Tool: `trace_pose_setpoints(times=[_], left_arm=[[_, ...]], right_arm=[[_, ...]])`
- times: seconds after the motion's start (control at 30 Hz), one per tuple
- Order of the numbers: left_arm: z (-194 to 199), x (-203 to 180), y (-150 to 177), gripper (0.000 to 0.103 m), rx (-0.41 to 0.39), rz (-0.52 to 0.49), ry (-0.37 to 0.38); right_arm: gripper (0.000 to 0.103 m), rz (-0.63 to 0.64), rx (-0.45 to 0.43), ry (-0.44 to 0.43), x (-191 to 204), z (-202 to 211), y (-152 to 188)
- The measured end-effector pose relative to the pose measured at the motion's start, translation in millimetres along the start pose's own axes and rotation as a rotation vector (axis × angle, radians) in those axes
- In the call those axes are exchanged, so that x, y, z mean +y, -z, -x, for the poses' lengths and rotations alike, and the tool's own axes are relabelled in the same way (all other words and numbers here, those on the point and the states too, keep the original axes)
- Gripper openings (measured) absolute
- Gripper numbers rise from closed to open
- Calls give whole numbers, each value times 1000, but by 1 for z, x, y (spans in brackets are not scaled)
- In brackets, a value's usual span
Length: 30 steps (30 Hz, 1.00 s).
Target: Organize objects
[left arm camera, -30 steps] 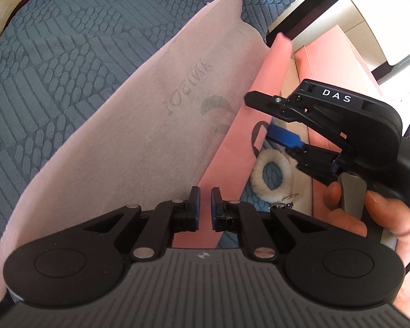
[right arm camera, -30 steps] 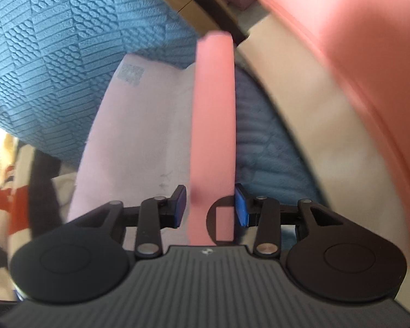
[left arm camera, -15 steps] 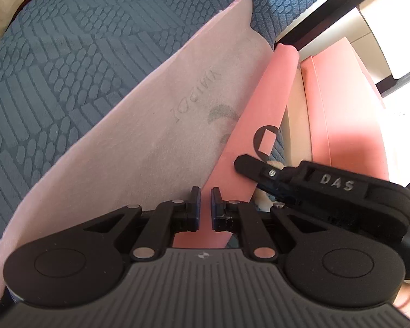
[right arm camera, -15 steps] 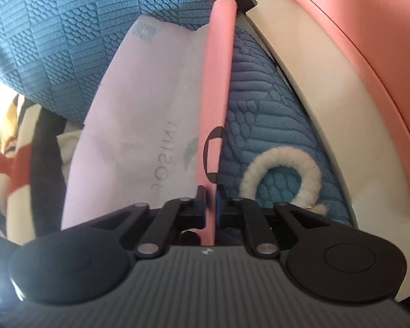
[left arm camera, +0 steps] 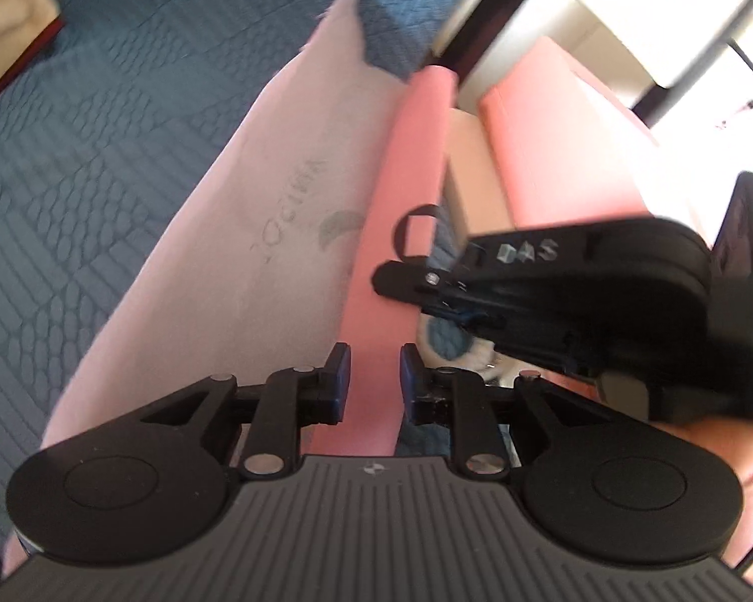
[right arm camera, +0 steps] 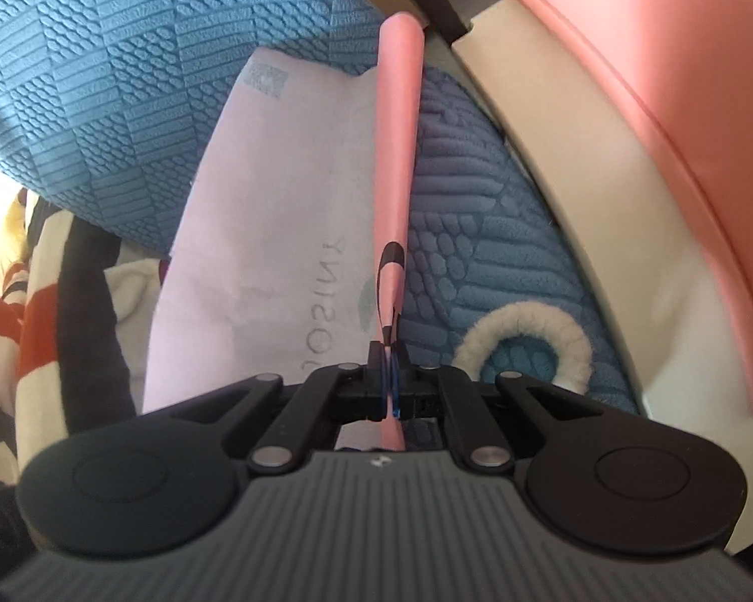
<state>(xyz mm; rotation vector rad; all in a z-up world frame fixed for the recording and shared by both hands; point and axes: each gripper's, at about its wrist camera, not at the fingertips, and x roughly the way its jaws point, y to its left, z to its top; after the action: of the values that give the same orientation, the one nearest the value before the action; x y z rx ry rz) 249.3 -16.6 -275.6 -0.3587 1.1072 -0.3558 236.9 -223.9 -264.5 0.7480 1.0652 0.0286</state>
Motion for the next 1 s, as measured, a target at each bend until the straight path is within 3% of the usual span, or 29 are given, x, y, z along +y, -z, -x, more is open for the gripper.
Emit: trace_pose_setpoints(times=[0.07,0.3,0.53,0.67,0.9,1.0], left_arm=[[0,-4,1,25,4,-22,19],[-2,-11,5,25,-6,-102,-17],[10,6,7,14,-33,-9,-13],[10,23,4,11,-17,105,41],[7,63,-2,9,20,389,175],[4,77,-1,8,31,475,198]], right_arm=[[6,-29,3,-5,-2,1,0],[6,-40,-5,36,-1,11,3],[8,-55,-1,38,-1,14,4],[9,-38,-59,27,2,19,-1],[9,24,-114,4,-10,39,-10],[9,33,-102,-26,-7,36,-12]])
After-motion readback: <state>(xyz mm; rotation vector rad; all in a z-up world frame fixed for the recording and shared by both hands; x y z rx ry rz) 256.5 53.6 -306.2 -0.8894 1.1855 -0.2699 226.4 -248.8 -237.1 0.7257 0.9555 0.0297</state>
